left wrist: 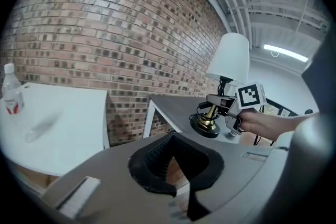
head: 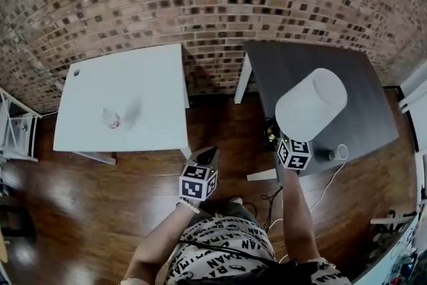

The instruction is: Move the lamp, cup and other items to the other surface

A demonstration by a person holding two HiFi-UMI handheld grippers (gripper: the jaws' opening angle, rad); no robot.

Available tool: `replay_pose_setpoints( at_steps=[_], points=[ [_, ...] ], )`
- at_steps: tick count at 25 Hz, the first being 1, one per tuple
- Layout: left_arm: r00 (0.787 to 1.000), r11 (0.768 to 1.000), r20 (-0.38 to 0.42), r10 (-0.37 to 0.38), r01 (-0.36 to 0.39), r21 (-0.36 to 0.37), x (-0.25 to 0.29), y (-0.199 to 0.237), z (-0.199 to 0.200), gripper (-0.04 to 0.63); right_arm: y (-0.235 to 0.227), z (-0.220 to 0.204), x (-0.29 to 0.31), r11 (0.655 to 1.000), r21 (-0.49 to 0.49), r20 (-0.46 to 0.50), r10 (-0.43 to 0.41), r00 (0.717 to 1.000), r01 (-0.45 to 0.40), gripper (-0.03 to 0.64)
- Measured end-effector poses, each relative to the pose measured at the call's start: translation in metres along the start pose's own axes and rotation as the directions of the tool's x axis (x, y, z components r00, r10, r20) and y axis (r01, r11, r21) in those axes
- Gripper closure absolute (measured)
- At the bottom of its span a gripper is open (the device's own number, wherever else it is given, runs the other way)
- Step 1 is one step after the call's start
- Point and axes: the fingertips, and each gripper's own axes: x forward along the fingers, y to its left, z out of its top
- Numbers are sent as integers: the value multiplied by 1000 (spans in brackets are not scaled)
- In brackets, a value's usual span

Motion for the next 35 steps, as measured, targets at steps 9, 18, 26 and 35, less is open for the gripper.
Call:
replay_pose_setpoints(
  at_steps=[9, 18, 26, 35],
  points=[
    [988, 986, 27, 153, -151, -73, -114, 115, -13, 594, 191, 37, 38, 978, -40, 18, 205, 979, -204, 551],
    [958, 949, 26, 286, -280, -145, -190, 201, -37, 594, 356, 59, 76, 916, -72, 24, 397, 918, -394, 552],
    [924, 910, 66, 377, -356, -214, -209, 252, -33, 594, 466, 68, 130, 824, -122, 12, 558, 829, -553, 552],
    [869, 851, 76, 490, -457, -259, -208, 306, -25, 594, 546, 65, 195, 723, -169, 3, 680, 734, -669, 552]
  ],
)
